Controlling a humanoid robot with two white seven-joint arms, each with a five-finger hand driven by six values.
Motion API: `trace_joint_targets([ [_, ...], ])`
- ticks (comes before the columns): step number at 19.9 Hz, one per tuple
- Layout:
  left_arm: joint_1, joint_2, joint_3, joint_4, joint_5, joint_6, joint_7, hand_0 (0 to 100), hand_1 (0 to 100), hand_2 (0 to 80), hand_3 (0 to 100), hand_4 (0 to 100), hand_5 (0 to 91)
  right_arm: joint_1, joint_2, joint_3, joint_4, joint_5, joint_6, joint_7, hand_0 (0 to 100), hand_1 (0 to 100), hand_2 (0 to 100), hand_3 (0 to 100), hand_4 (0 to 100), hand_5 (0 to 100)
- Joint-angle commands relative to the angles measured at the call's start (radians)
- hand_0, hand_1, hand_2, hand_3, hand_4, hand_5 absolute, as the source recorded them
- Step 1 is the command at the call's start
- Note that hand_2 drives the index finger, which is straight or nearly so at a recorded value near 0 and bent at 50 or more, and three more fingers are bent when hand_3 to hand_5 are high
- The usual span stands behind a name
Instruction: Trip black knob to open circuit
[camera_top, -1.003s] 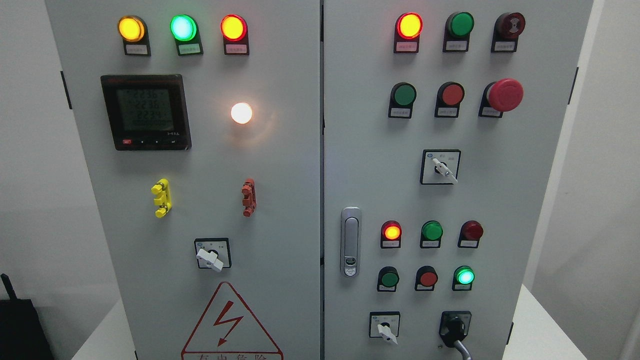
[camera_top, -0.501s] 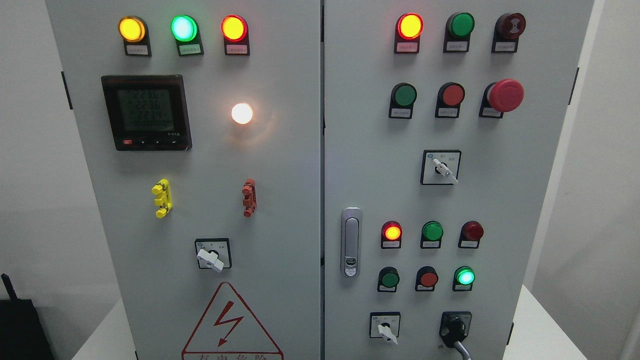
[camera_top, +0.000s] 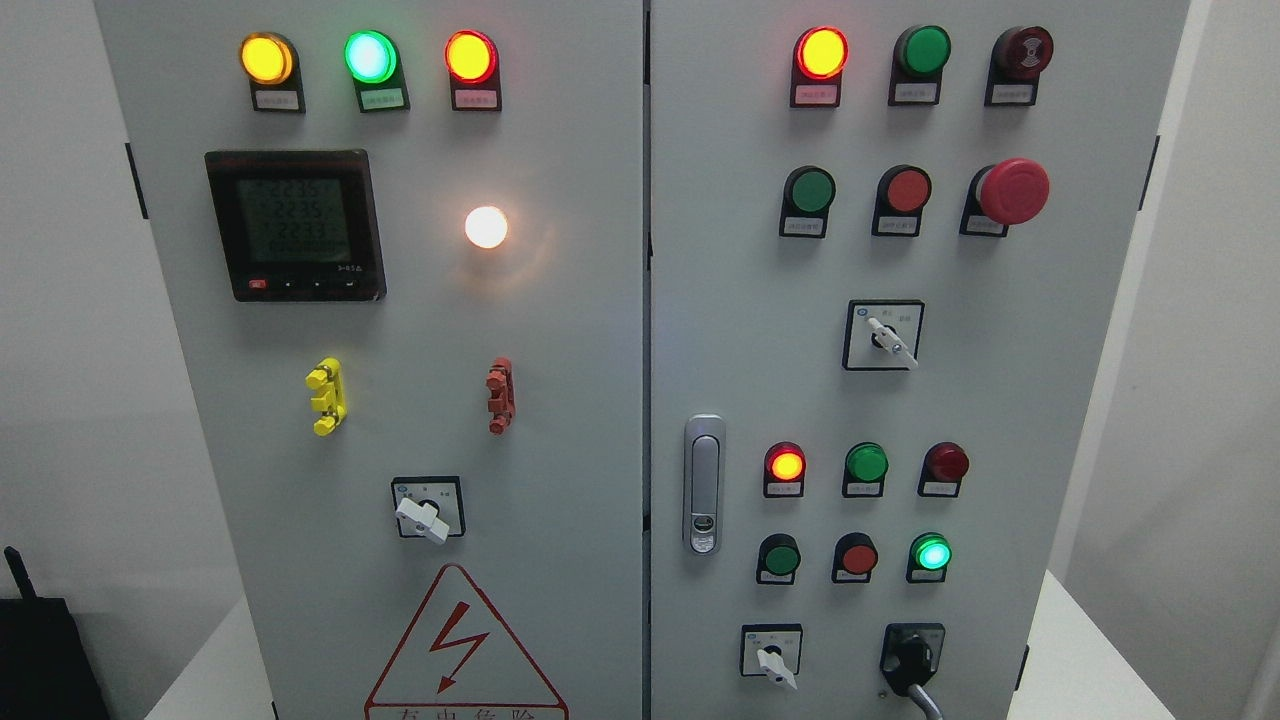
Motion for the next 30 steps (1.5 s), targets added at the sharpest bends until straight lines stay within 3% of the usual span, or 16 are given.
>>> trace_joint_targets([
  [1, 0.000, 0.000, 0.000, 0.000, -0.023, -0.001, -0.001, 12, 39, 0.0, 0, 0, 0.0, 0.000, -0.002, -0.027, 0.002, -0.012, 0.002, -0.005, 0, 0, 0, 100, 100, 100],
  [30, 0.000, 0.000, 0.000, 0.000, -0.023, 0.001, -0.001, 12, 39, 0.0, 0, 0, 0.0, 0.008, -0.016, -0.040, -0.001, -0.014, 0.002, -0.011, 0, 0, 0, 100, 100, 100],
])
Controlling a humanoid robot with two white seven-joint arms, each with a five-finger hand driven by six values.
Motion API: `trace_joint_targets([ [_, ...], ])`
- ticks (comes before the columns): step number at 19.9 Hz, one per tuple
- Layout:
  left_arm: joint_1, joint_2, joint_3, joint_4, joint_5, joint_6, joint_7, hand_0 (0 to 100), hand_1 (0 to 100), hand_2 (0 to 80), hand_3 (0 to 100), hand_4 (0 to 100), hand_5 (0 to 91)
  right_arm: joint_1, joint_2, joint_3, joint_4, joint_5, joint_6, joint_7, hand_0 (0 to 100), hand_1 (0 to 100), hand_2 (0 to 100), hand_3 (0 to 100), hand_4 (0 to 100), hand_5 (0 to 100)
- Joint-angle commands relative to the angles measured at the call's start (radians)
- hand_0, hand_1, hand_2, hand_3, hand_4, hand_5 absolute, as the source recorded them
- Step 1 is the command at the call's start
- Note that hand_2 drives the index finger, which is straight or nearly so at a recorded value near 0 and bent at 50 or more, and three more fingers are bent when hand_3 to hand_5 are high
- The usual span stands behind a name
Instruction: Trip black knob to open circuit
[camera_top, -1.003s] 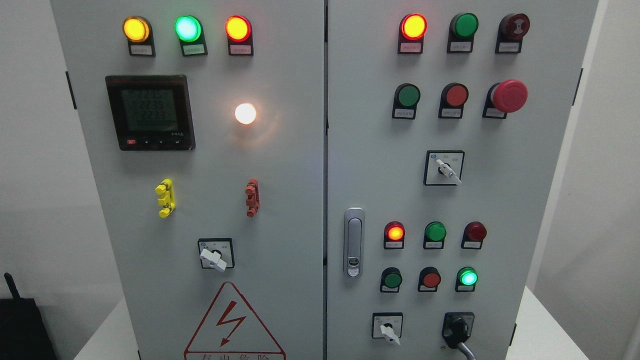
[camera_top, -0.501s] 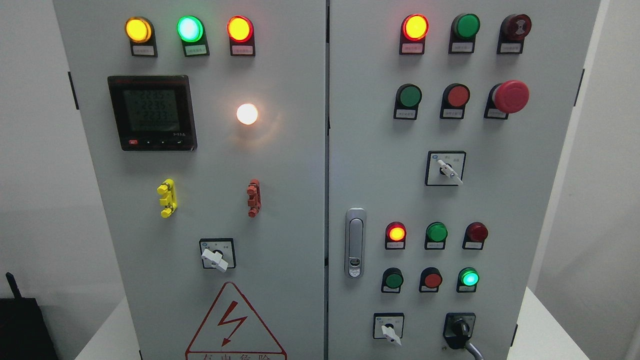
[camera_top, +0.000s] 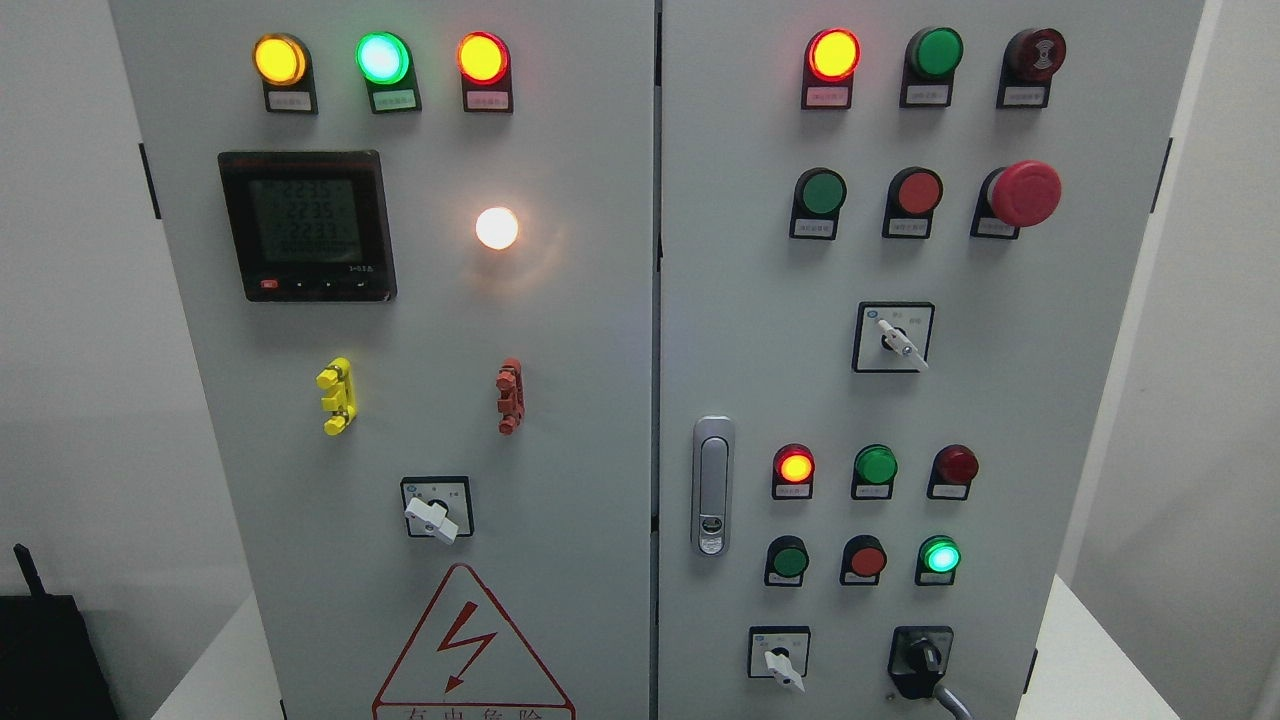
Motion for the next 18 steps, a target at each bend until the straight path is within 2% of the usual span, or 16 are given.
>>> trace_joint_targets([
  [1, 0.000, 0.000, 0.000, 0.000, -0.023, 0.001, -0.001, 12, 39, 0.0, 0, 0, 0.0, 0.004, 0.023, -0.004, -0.002, -0.014, -0.002, -0.001, 0, 0, 0, 100, 100, 100],
  [12, 0.000, 0.000, 0.000, 0.000, -0.023, -0.001, -0.001, 12, 39, 0.0, 0, 0, 0.0, 0.073, 0.024, -0.001, -0.057, -0.015, -0.004, 0.000, 0, 0, 0, 100, 100, 98],
  [15, 0.000, 0.000, 0.000, 0.000, -0.023, 0.001, -0.001, 12, 39, 0.0, 0, 0, 0.0, 0.106, 0.026, -0.001, -0.086, -0.023, -0.009, 0.000, 0, 0, 0, 100, 96, 89],
  [18, 0.000, 0.000, 0.000, 0.000, -0.023, 0.001, -0.001, 12, 39, 0.0, 0, 0, 0.0, 0.155, 0.024, 0.009, -0.111, -0.043, -0.035, 0.000, 0, 0, 0, 98, 86, 77],
])
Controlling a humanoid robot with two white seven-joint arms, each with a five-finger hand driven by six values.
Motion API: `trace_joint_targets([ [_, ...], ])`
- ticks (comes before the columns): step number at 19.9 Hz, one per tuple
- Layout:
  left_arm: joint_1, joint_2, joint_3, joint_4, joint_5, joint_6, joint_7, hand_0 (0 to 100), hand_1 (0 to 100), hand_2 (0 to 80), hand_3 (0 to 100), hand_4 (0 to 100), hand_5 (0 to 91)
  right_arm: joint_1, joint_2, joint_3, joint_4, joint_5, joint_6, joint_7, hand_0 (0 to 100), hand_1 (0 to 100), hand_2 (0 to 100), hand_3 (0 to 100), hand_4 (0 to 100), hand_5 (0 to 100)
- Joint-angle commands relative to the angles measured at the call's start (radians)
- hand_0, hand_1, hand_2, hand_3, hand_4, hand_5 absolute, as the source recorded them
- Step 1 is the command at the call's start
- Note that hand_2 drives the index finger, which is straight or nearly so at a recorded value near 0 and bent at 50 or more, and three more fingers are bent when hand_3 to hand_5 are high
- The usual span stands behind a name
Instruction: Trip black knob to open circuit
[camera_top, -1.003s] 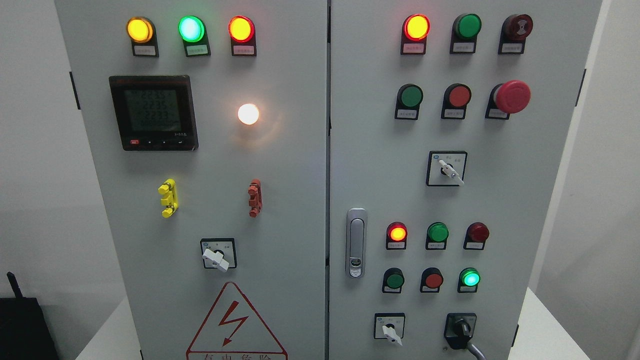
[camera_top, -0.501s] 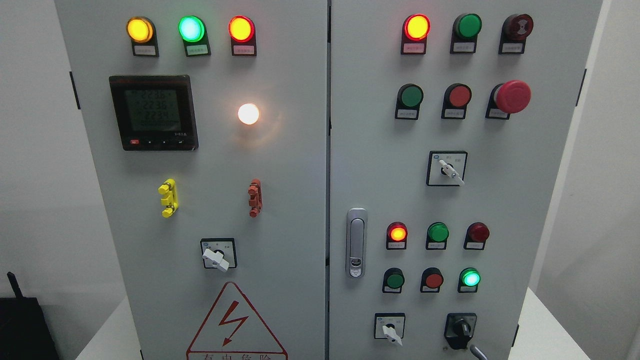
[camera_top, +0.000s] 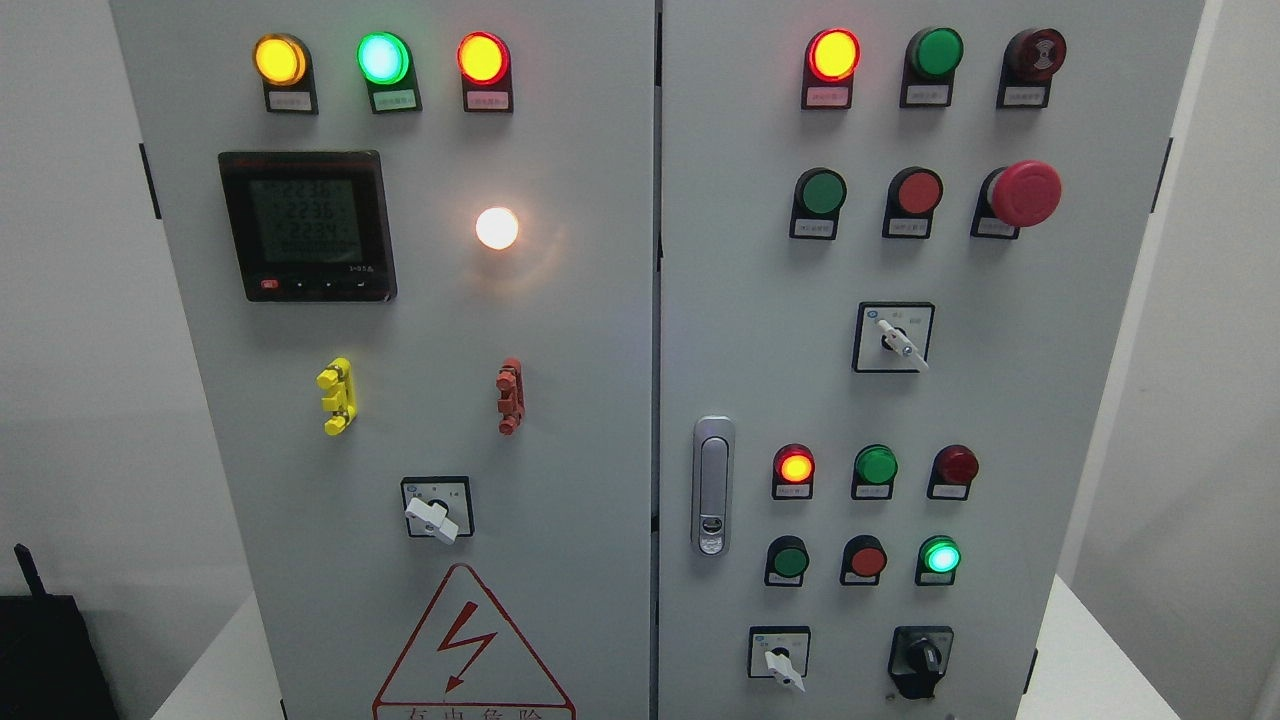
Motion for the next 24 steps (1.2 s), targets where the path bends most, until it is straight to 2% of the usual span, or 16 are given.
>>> trace_joint_targets([
  [1, 0.000, 0.000, 0.000, 0.000, -0.023, -0.001, -0.001, 12, 39, 0.0, 0, 0, 0.0, 0.076, 0.028, 0.011, -0.063, -0.034, -0.027, 0.002, 0, 0, 0, 94, 80, 72],
  [2, 0.000, 0.000, 0.000, 0.000, -0.023, -0.001, -0.001, 12, 39, 0.0, 0, 0, 0.0, 0.080, 0.028, 0.011, -0.065, -0.034, -0.038, 0.003, 0, 0, 0, 82, 69, 63],
  [3, 0.000, 0.000, 0.000, 0.000, -0.023, -0.002, -0.001, 12, 39, 0.0, 0, 0, 0.0, 0.086, 0.030, 0.011, -0.068, -0.034, -0.048, 0.003, 0, 0, 0, 75, 64, 58],
  [5, 0.000, 0.000, 0.000, 0.000, -0.023, -0.001, -0.001, 12, 39, 0.0, 0, 0, 0.0, 0.094, 0.028, 0.013, -0.071, -0.047, -0.067, 0.005, 0, 0, 0, 44, 36, 39],
  [6, 0.000, 0.000, 0.000, 0.000, -0.023, -0.001, -0.001, 12, 39, 0.0, 0, 0, 0.0, 0.096, 0.028, 0.013, -0.071, -0.050, -0.070, 0.008, 0, 0, 0, 39, 32, 36],
  [8, 0.000, 0.000, 0.000, 0.000, -0.023, -0.001, -0.001, 12, 39, 0.0, 0, 0, 0.0, 0.102, 0.028, 0.013, -0.075, -0.056, -0.070, 0.009, 0, 0, 0, 20, 14, 22],
  [10, 0.000, 0.000, 0.000, 0.000, -0.023, -0.002, -0.001, 12, 39, 0.0, 0, 0, 0.0, 0.110, 0.027, 0.014, -0.076, -0.068, -0.070, 0.011, 0, 0, 0, 7, 1, 10],
  [11, 0.000, 0.000, 0.000, 0.000, -0.023, -0.001, -0.001, 12, 39, 0.0, 0, 0, 0.0, 0.111, 0.027, 0.014, -0.076, -0.070, -0.070, 0.011, 0, 0, 0, 1, 0, 3],
  [13, 0.000, 0.000, 0.000, 0.000, -0.023, -0.002, -0.001, 12, 39, 0.0, 0, 0, 0.0, 0.116, 0.027, 0.014, -0.076, -0.070, -0.070, 0.011, 0, 0, 0, 0, 0, 0],
  [24, 0.000, 0.000, 0.000, 0.000, -0.023, -0.002, -0.001, 12, 39, 0.0, 0, 0, 0.0, 0.120, 0.025, 0.017, -0.076, -0.070, -0.070, 0.011, 0, 0, 0, 0, 0, 0],
])
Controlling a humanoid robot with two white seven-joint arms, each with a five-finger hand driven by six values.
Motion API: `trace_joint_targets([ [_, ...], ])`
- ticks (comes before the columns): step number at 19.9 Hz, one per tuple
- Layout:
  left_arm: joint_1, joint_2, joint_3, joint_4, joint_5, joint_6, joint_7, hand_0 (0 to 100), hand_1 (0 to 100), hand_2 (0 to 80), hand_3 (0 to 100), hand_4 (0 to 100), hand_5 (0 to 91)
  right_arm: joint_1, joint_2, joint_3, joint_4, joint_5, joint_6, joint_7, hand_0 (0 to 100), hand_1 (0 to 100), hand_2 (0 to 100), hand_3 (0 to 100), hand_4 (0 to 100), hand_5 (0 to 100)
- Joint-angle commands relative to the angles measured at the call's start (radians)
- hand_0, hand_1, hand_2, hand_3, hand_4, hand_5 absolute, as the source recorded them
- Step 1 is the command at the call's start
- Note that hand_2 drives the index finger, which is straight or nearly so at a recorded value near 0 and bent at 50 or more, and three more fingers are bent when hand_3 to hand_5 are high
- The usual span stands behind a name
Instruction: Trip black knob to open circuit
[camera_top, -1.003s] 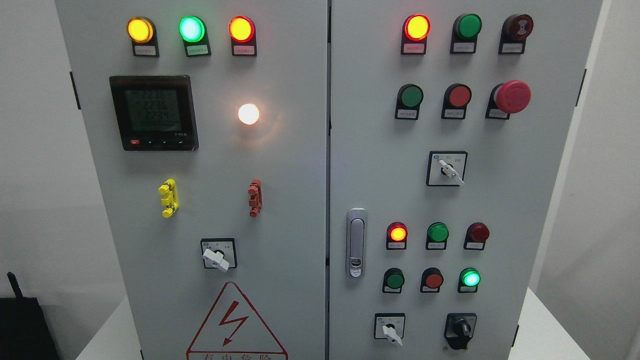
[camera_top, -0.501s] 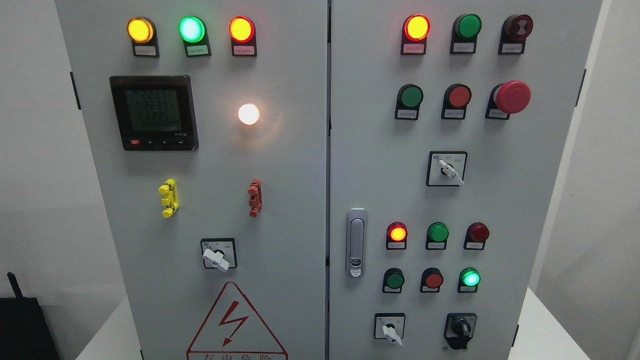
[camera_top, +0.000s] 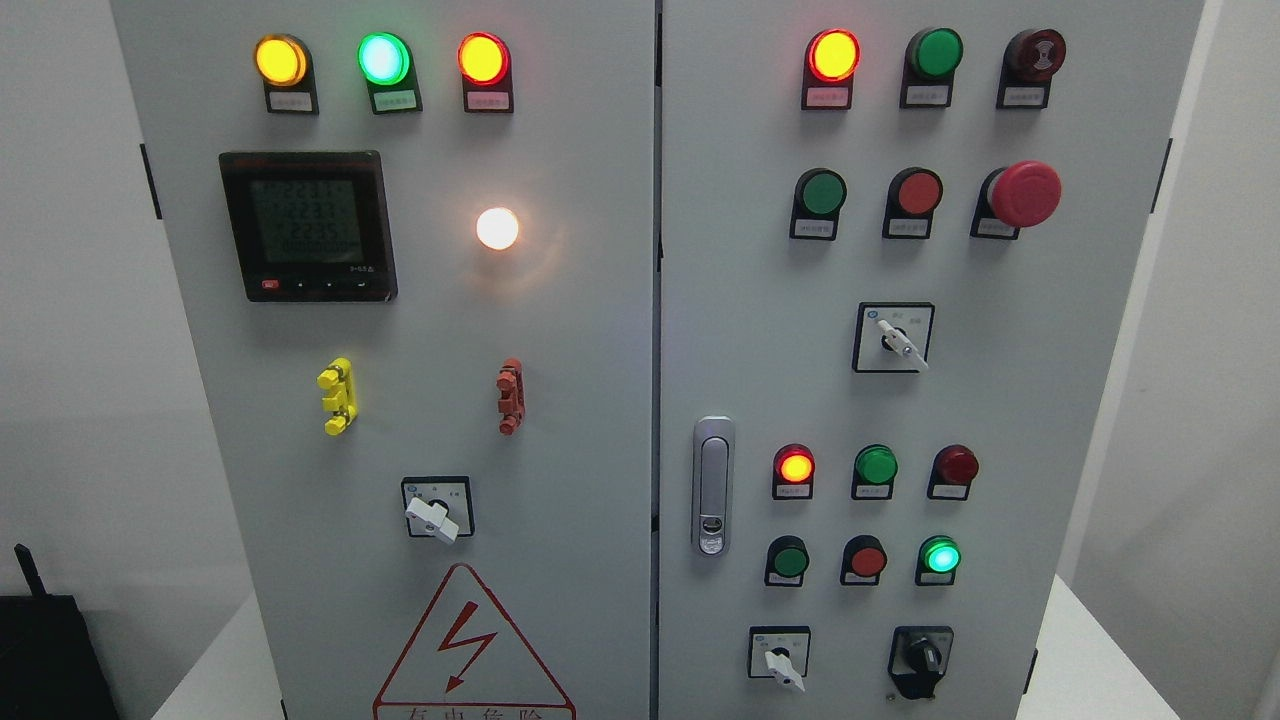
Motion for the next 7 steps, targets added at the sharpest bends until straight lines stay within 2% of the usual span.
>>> trace_joint_targets([
  [1, 0.000, 0.000, 0.000, 0.000, -0.023, -0.001, -0.001, 12, 39, 0.0, 0, 0, 0.0, 0.006, 0.027, -0.007, -0.009, -0.002, 0.000, 0.000, 0, 0, 0, 0, 0, 0],
  [7, 0.000, 0.000, 0.000, 0.000, -0.023, -0.001, -0.001, 12, 39, 0.0, 0, 0, 0.0, 0.004, 0.025, -0.005, -0.005, -0.002, 0.001, 0.000, 0, 0, 0, 0, 0, 0],
])
